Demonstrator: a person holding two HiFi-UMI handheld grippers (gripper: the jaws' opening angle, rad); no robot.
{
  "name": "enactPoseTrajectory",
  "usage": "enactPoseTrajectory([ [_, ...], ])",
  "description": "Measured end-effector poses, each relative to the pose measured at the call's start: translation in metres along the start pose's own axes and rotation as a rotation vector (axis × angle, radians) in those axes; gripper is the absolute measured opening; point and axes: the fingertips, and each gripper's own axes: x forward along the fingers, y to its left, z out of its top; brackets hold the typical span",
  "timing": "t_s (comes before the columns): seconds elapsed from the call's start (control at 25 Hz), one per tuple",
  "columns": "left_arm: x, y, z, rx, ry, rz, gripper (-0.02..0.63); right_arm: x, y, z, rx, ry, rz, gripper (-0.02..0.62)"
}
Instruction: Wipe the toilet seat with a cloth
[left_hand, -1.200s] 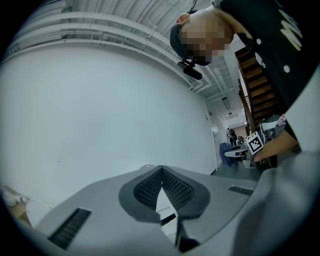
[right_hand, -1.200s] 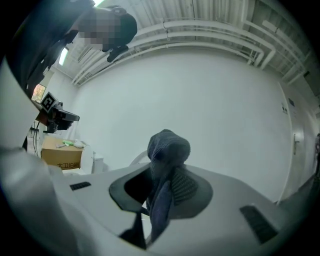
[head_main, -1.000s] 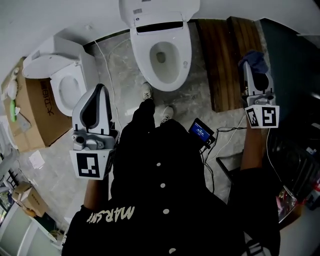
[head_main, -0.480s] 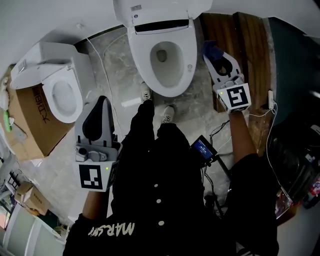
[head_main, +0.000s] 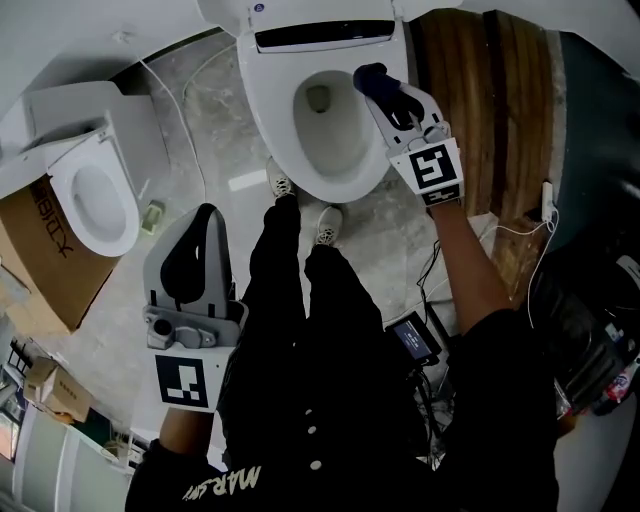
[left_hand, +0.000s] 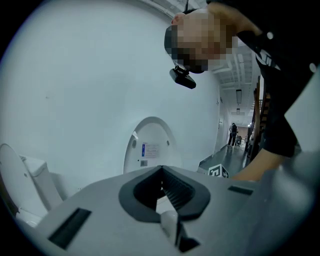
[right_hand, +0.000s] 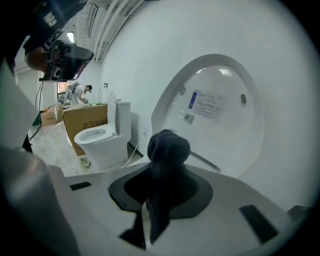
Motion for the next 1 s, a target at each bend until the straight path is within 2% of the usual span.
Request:
enactPoseTrajectory([
  [0.24,0.024,0.009,-0.041,-0.030,0.036,0.000,0.009,0.067,0.006,-0.052,-0.003,0.064,0.022,0.086],
  [0.56,0.039,0.020,-0.084,-0.054,0.091,-0.005,0.009,0.141,0.009,-0.104,-0.146,0.161,0.061,0.086],
  [0.8,0.047,0.022,-0.105,-0.085,0.117,-0.017,0.009,0.172,0.010,-0.133,-0.350,0.228,0.077,0.086],
  [1.0,0.050,0.028,-0.113,-0.091,0.131,-0.014,0.009,0.183,0.017,-0.148,-0.565,0.264,0.103,0.086],
])
